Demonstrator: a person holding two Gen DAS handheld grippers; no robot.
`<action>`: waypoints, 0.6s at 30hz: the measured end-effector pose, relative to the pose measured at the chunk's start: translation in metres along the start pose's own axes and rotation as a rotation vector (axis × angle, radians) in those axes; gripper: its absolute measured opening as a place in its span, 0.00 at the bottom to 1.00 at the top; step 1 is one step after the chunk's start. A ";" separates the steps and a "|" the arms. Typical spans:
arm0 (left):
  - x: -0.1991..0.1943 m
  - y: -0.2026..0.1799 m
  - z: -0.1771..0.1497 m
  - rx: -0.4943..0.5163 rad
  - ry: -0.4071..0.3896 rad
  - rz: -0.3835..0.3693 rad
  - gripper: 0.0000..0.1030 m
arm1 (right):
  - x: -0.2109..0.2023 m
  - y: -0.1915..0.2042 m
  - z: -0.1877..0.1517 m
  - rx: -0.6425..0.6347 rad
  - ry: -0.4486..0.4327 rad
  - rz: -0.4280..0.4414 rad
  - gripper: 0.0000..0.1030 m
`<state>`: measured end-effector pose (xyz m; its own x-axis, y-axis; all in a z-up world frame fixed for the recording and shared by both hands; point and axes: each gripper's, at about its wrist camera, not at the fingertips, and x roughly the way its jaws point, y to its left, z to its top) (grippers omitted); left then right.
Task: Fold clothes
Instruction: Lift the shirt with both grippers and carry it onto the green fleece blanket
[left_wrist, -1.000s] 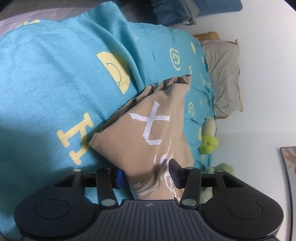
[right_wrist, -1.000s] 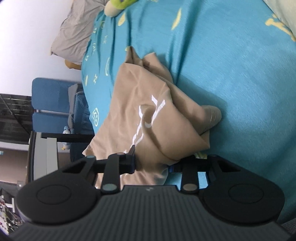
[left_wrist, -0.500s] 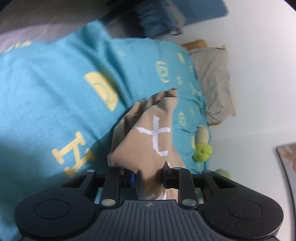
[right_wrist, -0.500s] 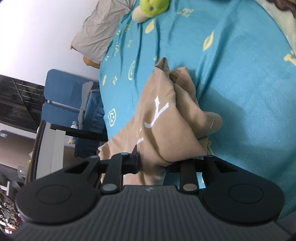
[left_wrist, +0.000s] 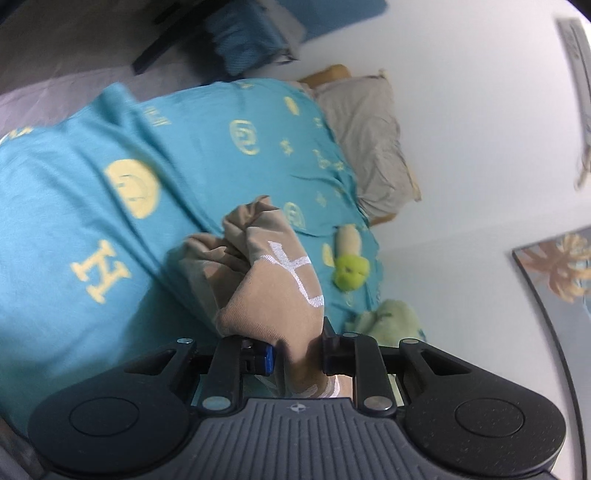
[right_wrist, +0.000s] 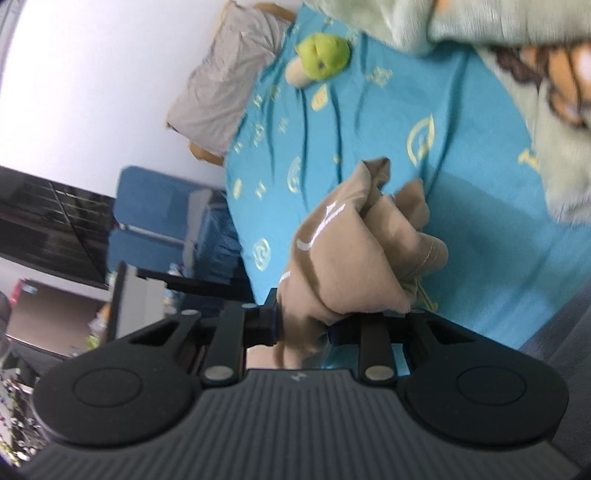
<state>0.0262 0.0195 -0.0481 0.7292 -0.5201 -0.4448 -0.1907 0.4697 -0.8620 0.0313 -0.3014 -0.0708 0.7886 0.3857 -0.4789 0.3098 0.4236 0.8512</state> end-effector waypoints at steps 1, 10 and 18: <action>0.001 -0.015 -0.002 0.006 0.003 -0.008 0.22 | -0.008 0.004 0.009 -0.005 -0.012 0.012 0.27; 0.086 -0.191 -0.044 0.168 0.084 -0.146 0.22 | -0.090 0.034 0.142 -0.049 -0.208 0.091 0.26; 0.211 -0.391 -0.126 0.297 0.254 -0.312 0.22 | -0.199 0.065 0.301 -0.149 -0.492 0.038 0.26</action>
<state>0.1713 -0.3638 0.1642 0.5312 -0.8084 -0.2536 0.2337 0.4275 -0.8733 0.0545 -0.5972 0.1439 0.9654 -0.0129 -0.2604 0.2255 0.5424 0.8093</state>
